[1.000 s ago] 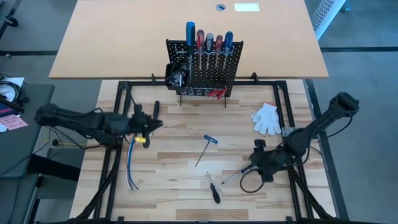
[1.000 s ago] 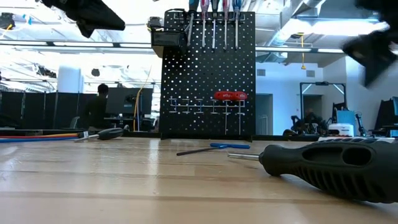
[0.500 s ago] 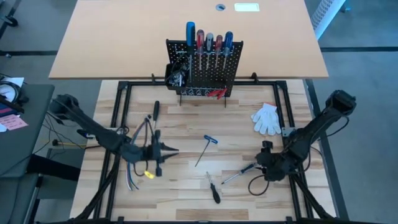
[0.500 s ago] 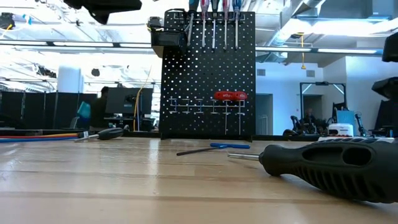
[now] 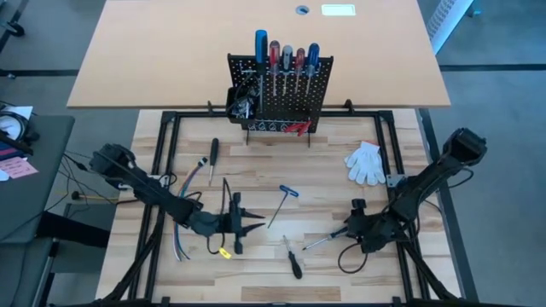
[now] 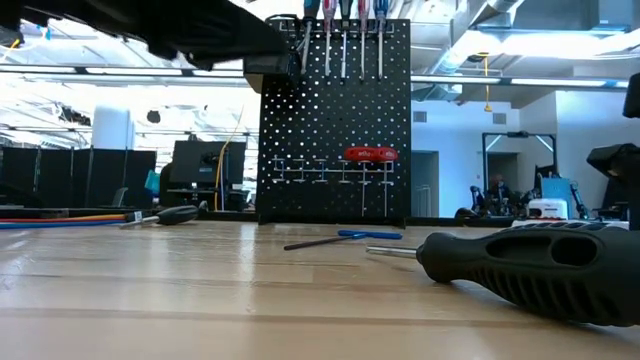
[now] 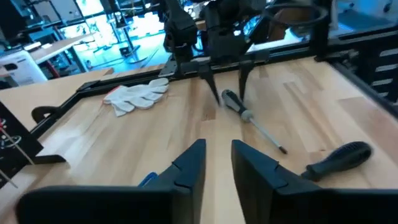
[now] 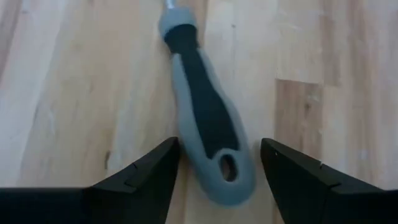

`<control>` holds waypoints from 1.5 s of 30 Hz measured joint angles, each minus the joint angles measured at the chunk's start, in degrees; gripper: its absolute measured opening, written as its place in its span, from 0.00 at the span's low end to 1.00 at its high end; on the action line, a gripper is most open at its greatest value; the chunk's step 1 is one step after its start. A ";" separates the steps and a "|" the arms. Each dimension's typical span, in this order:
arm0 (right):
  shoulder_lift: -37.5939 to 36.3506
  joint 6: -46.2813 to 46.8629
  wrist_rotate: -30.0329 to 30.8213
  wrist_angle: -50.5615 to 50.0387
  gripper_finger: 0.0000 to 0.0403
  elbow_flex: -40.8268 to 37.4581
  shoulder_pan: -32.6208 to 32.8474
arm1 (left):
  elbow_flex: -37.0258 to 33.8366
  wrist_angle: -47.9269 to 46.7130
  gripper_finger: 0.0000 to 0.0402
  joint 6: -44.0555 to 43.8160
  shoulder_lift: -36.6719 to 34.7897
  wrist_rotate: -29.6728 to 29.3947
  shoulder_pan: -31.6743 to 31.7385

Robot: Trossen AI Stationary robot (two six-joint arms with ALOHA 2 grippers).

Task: Hang tools onto peg board
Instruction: Hang the gray screwdriver on the black pegboard

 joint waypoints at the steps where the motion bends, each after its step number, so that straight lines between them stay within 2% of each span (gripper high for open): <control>1: 0.89 0.01 -0.08 0.54 0.56 0.04 -0.20 | 0.56 0.01 0.20 0.09 1.01 0.02 0.40; 8: 2.45 -0.21 -1.55 2.53 0.30 1.43 -3.75 | 5.48 -0.15 0.38 8.08 8.31 6.17 3.30; 14: 0.56 1.40 0.21 0.81 0.30 8.47 -11.24 | 11.76 -0.53 0.48 17.18 14.10 4.07 3.52; 20: 2.62 2.14 -2.18 0.06 0.30 15.64 -19.68 | 17.15 -9.36 0.47 19.97 17.51 -3.11 3.50; 24: 5.88 0.86 -6.77 -0.10 0.30 18.97 -23.61 | 19.19 -16.82 0.44 18.56 18.06 -7.88 3.50; 27: 9.33 -0.71 -8.23 0.00 0.30 21.29 -25.36 | 19.47 -18.04 0.41 16.03 17.97 -13.62 3.59; 31: 14.26 -3.17 -8.97 0.02 0.30 24.79 -27.00 | 19.49 -19.16 0.39 17.98 17.97 -12.49 3.76; 36: 18.00 -5.86 -9.31 0.13 0.30 29.25 -27.34 | 19.47 -23.51 0.38 15.15 17.97 -11.79 4.16; 42: 18.10 -7.24 -9.81 0.36 0.30 32.12 -27.26 | 19.47 -26.95 0.38 11.58 17.97 -14.98 4.09; 45: 17.98 -7.26 -9.91 0.19 0.30 32.26 -27.21 | 19.47 -27.75 0.34 10.52 17.97 -16.25 4.20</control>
